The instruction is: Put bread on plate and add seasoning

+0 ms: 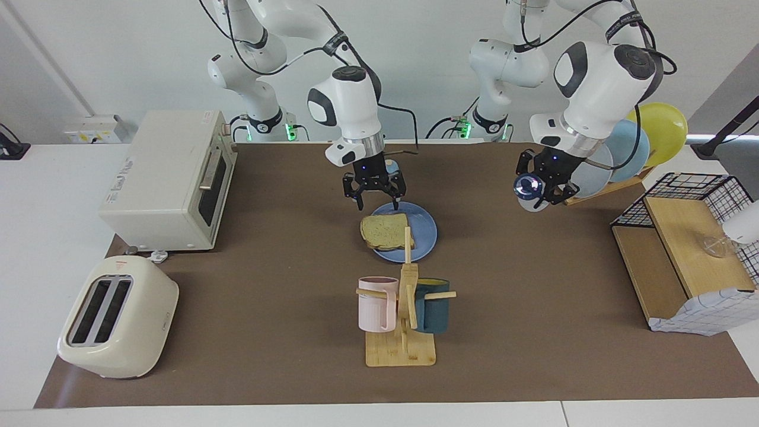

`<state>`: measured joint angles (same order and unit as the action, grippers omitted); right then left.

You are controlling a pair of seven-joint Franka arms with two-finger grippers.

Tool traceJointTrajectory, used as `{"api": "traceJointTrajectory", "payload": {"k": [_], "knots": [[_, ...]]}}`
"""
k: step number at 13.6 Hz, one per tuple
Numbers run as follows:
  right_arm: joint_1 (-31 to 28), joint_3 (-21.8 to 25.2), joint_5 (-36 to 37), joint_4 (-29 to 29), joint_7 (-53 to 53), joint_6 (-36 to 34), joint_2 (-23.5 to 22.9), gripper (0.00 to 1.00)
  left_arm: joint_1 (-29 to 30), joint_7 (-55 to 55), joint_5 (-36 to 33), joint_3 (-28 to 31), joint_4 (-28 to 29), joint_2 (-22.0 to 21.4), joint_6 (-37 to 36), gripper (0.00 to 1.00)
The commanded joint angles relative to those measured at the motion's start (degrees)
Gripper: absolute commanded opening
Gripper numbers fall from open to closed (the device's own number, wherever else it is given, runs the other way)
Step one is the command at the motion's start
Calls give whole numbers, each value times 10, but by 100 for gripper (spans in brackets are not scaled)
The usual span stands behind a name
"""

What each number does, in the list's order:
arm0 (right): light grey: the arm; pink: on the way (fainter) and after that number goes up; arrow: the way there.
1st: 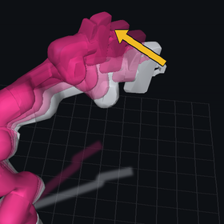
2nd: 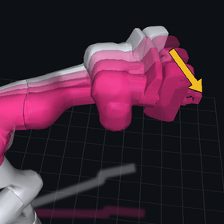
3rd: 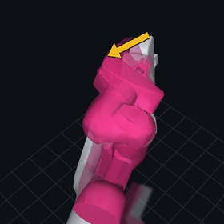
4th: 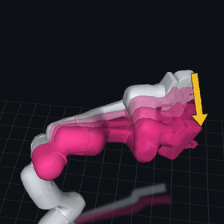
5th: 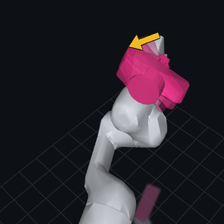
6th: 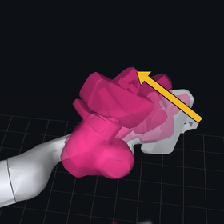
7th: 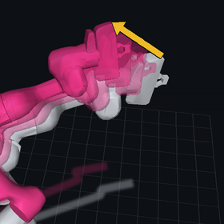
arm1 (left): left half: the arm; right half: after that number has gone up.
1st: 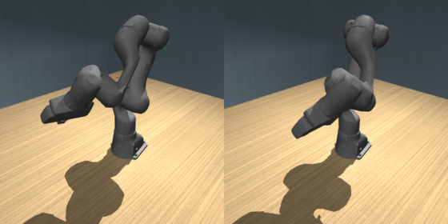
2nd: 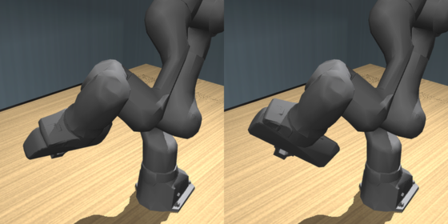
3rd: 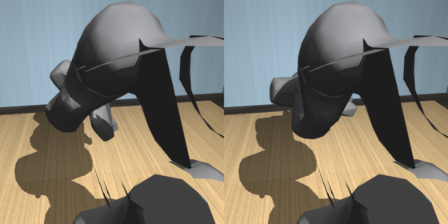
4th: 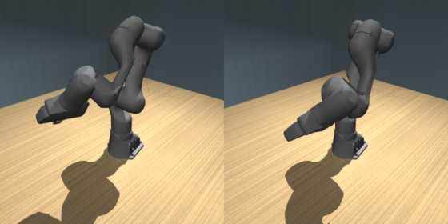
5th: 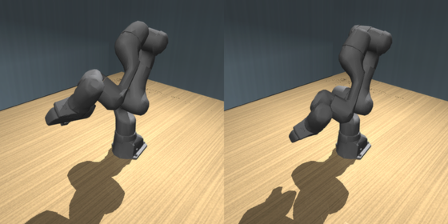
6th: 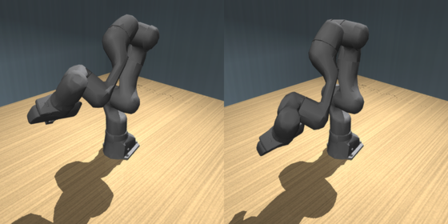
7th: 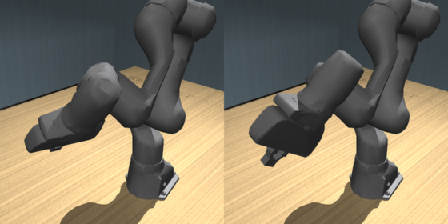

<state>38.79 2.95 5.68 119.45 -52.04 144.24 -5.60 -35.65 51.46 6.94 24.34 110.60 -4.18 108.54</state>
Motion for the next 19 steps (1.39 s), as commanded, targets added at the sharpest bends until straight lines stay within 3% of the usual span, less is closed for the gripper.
{"api": "traceJointTrajectory", "payload": {"k": [1, 5, 7, 10, 13, 16, 19], "knots": [[-35, 0, -3, -60, 72, -89, 7, 100, -2, 42, -11, -2, 9, -30, -32, 0], [-103, 0, -10, -134, 220, -221, 10, 100, -2, 79, -11, -24, 15, -43, -60, 0], [-120, 0, -15, -135, 222, -237, 24, 100, -2, 92, -11, -33, 22, -48, -68, 0], [-123, 1, -70, -140, 222, -243, 32, 100, -3, 125, -11, -51, 44, -63, -75, 0], [-125, 5, -184, -163, 201, -324, 58, 100, -3, 136, -11, -66, 58, -78, -89, 0], [-114, -6, -240, -162, 128, -329, 107, 100, -4, 139, -11, -80, 83, -100, -88, 0], [-68, -10, -301, -173, 127, -261, 105, 98, -4, 138, -11, -96, 120, -138, -77, 0]]}}
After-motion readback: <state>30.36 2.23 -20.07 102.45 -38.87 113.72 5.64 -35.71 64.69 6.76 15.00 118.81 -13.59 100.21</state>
